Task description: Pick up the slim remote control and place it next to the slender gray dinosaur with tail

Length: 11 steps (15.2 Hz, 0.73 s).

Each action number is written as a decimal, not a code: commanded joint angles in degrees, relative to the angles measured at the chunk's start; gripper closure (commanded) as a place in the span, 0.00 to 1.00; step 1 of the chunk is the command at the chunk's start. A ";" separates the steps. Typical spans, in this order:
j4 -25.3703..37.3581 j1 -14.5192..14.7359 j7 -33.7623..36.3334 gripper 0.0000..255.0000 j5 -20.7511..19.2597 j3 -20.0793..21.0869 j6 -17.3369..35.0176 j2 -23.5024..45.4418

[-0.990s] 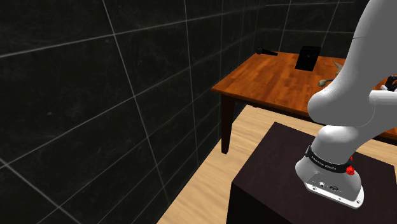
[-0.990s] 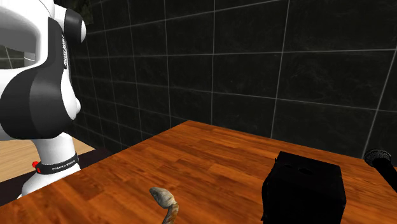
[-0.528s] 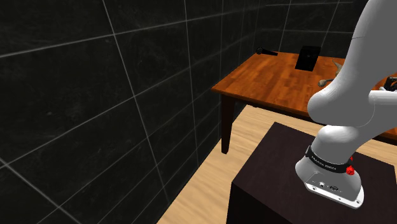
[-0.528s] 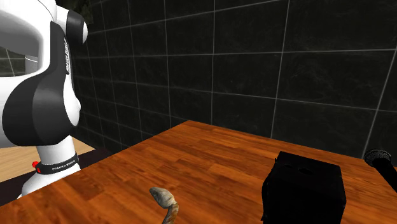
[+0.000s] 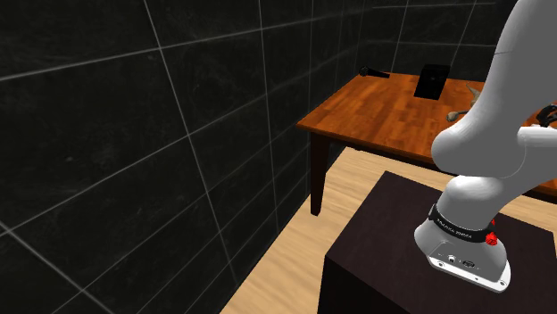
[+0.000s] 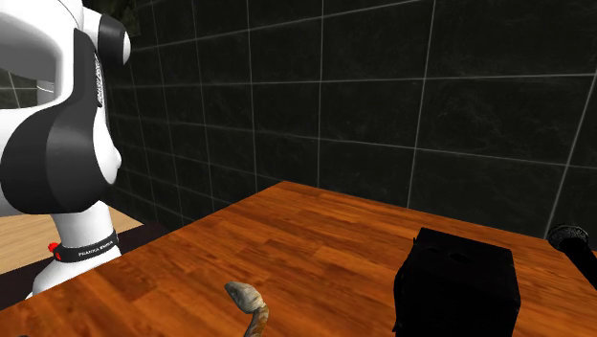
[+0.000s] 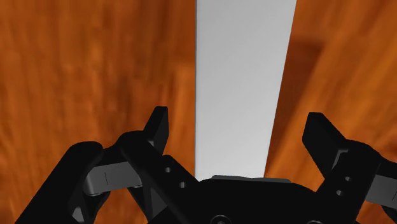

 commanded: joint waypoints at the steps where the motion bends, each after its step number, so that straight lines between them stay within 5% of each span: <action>1: 0.91 1.50 1.84 0.00 -2.68 -1.48 -2.28 -2.39; 3: 2.34 2.95 3.76 0.00 -5.51 -2.83 -5.07 -4.95; 11: 2.34 2.91 3.77 0.00 -5.52 -2.79 -5.07 -4.96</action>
